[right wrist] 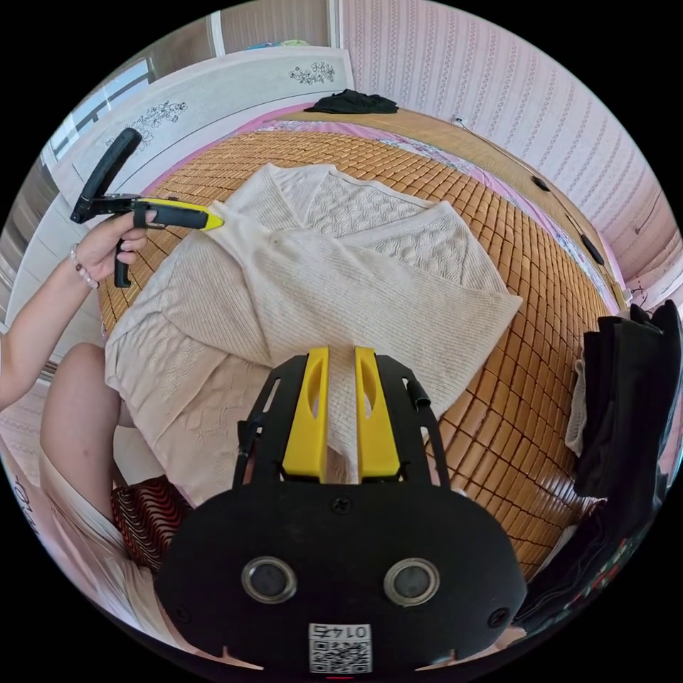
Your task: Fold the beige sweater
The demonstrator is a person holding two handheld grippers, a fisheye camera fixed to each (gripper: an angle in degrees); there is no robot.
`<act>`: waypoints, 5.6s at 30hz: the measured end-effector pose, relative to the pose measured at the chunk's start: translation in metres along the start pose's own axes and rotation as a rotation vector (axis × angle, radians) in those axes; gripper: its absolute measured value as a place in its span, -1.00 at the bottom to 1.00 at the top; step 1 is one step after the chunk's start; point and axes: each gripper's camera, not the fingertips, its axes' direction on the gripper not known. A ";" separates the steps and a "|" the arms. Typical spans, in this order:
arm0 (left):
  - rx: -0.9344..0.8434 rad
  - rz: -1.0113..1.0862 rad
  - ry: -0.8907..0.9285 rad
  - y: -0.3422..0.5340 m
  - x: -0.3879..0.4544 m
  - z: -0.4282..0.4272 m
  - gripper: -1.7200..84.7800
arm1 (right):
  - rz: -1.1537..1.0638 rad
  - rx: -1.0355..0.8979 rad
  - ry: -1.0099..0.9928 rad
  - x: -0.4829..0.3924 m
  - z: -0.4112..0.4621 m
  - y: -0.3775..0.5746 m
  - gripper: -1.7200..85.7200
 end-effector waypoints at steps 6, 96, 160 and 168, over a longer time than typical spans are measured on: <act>0.250 0.074 -0.065 0.035 -0.005 -0.085 -0.95 | -0.022 0.066 -0.051 0.005 -0.003 -0.008 -0.81; -0.033 0.539 -0.073 0.228 0.335 -0.157 -0.98 | -0.427 -0.408 0.014 -0.096 0.130 -0.181 -0.97; -0.019 0.390 0.081 0.256 0.365 -0.355 -0.84 | 0.314 0.126 -0.664 0.108 -0.119 0.079 -0.81; 0.006 0.268 -0.030 0.238 0.286 -0.368 -0.83 | 0.297 0.159 -0.364 0.085 -0.152 0.136 -0.95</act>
